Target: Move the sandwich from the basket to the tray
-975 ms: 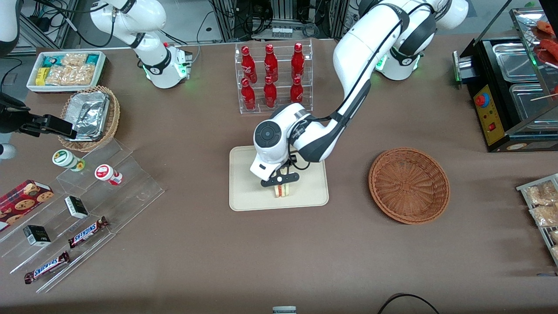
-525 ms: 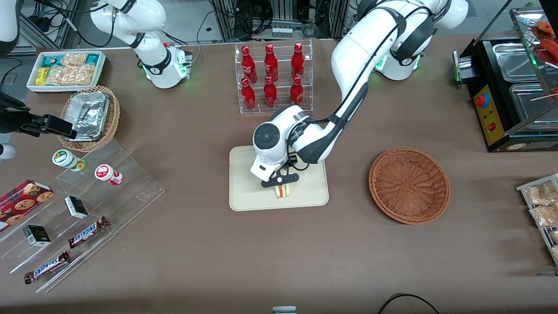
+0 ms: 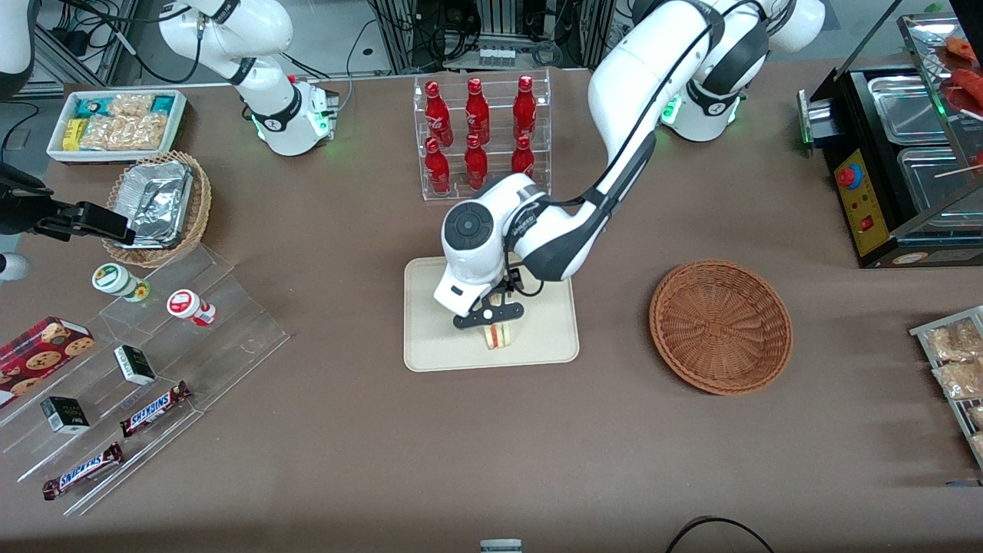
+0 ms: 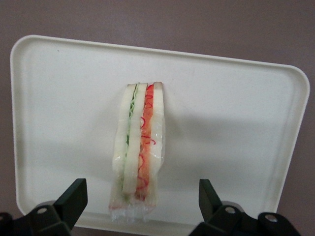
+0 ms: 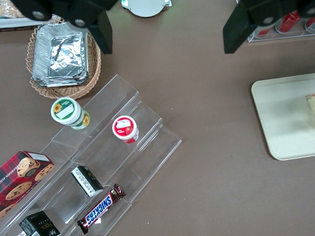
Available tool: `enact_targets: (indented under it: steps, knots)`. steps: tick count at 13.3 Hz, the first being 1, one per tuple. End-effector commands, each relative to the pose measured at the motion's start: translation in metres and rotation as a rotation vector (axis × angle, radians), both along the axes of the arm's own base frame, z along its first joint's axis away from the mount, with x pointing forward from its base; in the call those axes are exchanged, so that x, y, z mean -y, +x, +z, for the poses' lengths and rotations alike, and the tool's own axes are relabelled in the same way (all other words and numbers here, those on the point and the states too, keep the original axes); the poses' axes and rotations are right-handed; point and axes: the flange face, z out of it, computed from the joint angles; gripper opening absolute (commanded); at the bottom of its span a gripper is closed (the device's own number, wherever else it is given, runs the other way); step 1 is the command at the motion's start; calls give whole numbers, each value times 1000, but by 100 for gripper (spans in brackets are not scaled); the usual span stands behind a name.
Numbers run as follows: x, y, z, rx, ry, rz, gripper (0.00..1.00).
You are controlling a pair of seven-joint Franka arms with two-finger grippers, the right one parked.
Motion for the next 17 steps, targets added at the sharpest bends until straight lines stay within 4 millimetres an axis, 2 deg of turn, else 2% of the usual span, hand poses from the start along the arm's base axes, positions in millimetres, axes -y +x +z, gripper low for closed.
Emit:
enact_targets:
  steps: [1, 2, 3, 5, 7, 10, 14, 17]
  knots:
    - [-12, -7, 55, 17, 43, -54, 100]
    - [-19, -6, 70, 13, 51, -55, 100]
    - [-36, 4, 93, 21, 47, -31, 100]
    - [-67, 13, 109, 18, 66, -6, 100]
    - [-105, 29, 119, 17, 67, -29, 100]
    - [-168, 40, 133, 3, 70, -59, 100]
    - [-260, 34, 147, 4, 59, -139, 100]
    - [-313, 34, 164, -14, 46, -185, 100]
